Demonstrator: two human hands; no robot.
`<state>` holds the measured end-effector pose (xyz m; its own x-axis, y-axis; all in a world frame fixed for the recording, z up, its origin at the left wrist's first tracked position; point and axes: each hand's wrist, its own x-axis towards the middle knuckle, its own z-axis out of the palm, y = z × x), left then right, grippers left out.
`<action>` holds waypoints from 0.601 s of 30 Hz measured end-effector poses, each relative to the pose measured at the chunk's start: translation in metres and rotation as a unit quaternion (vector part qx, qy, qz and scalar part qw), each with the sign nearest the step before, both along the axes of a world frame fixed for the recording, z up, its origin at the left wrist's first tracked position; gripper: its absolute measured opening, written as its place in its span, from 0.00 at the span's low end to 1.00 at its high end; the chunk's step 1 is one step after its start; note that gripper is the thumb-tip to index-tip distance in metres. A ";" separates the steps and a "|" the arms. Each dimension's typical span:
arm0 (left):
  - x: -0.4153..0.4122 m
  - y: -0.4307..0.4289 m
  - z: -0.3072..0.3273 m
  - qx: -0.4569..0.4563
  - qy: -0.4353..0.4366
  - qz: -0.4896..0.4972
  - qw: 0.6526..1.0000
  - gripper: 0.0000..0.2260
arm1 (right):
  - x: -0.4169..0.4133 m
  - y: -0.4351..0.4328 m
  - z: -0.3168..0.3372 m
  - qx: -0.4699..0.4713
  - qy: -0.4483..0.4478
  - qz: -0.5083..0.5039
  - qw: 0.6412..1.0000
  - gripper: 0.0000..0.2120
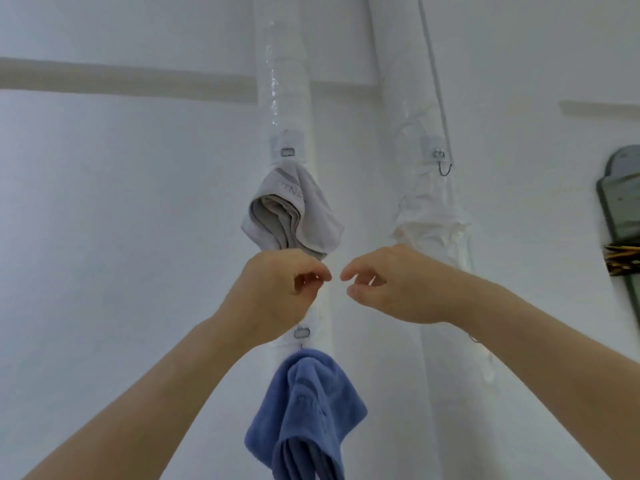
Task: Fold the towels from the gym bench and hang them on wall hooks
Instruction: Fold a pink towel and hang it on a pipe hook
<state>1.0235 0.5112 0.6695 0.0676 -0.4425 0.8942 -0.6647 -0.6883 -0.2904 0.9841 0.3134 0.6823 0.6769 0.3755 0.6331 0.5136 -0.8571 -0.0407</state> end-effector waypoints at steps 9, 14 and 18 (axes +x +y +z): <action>-0.077 -0.094 -0.171 0.002 0.367 -0.005 0.930 0.07 | -0.058 -0.091 -0.138 -0.047 0.294 -0.039 0.954 0.14; -0.125 -0.144 -0.268 0.005 0.399 -0.075 0.914 0.07 | -0.093 -0.134 -0.227 -0.036 0.387 -0.081 0.918 0.11; -0.176 -0.181 -0.369 0.006 0.511 -0.127 0.850 0.10 | -0.153 -0.162 -0.330 0.020 0.482 -0.117 0.868 0.08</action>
<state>0.8480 0.3297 0.3008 0.7079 -0.5676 0.4204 -0.7004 -0.4868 0.5220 0.8315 0.1513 0.3521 0.9540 0.1475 -0.2609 0.0368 -0.9216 -0.3865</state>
